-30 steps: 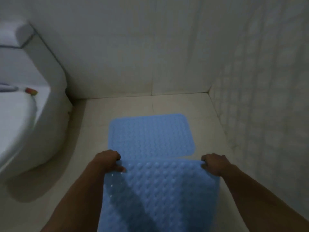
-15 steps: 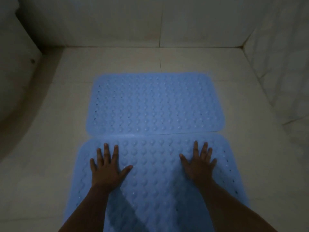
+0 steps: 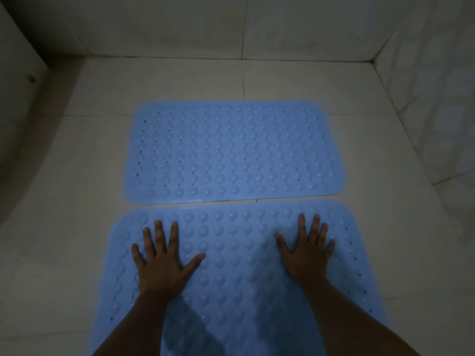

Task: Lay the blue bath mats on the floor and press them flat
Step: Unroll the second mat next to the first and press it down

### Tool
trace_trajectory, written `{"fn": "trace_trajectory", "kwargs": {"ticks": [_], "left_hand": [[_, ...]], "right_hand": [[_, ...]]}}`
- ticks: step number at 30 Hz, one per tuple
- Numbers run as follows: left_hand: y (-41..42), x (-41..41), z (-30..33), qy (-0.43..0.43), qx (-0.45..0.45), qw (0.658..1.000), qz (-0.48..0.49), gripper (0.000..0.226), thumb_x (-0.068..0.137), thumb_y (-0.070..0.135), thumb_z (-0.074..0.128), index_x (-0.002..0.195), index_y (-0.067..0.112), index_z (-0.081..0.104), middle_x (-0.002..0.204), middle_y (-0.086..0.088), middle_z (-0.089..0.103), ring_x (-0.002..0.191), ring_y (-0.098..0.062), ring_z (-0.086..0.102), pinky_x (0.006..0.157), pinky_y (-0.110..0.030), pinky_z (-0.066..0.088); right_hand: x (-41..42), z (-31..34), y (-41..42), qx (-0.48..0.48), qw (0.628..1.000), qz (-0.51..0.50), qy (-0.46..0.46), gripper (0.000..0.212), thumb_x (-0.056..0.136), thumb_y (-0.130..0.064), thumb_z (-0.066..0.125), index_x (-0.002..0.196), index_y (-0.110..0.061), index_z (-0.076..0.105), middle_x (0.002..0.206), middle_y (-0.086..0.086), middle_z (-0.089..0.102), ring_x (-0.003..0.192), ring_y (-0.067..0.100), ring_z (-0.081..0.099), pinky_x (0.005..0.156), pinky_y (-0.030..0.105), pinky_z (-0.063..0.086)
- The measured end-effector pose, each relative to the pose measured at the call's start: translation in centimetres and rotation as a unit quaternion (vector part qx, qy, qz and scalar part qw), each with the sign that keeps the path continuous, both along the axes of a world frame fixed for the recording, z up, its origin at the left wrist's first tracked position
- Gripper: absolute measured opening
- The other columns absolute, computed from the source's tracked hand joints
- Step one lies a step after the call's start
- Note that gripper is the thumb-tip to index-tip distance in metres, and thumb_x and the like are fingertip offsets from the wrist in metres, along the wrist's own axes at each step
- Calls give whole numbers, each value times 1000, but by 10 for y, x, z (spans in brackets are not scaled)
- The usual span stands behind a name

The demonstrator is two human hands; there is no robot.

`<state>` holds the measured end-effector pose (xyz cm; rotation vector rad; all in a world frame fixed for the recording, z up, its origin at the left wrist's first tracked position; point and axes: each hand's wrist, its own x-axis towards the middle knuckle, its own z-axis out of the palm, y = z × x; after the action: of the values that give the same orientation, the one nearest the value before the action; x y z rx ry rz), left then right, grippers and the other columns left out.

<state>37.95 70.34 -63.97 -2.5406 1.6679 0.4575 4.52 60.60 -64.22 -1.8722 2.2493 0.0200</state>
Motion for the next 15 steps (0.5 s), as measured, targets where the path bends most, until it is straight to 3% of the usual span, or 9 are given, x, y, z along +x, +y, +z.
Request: {"fn": "trace_trajectory", "kwargs": {"ticks": [9,15], "left_hand": [[-6,2,-1,8,-6,1000,10,114,71,105,14,162,42,-13,170,-2,-25,158,-33,-21,124,-64,-6],[-10,5,-3,9,-2,1000,6,115,71,105,17,161,42,-16,170,-2,-27,157,-33,-24,123,-65,-8]], "right_hand": [[2,-3,-6,-11,1000,-3,2,96,81,-88,19,160,-34,13,169,7,3,155,35,6,119,66,9],[2,-3,-9,-5,1000,-8,10,98,78,-90,13,160,-37,7,170,5,-1,155,33,2,120,65,6]]}}
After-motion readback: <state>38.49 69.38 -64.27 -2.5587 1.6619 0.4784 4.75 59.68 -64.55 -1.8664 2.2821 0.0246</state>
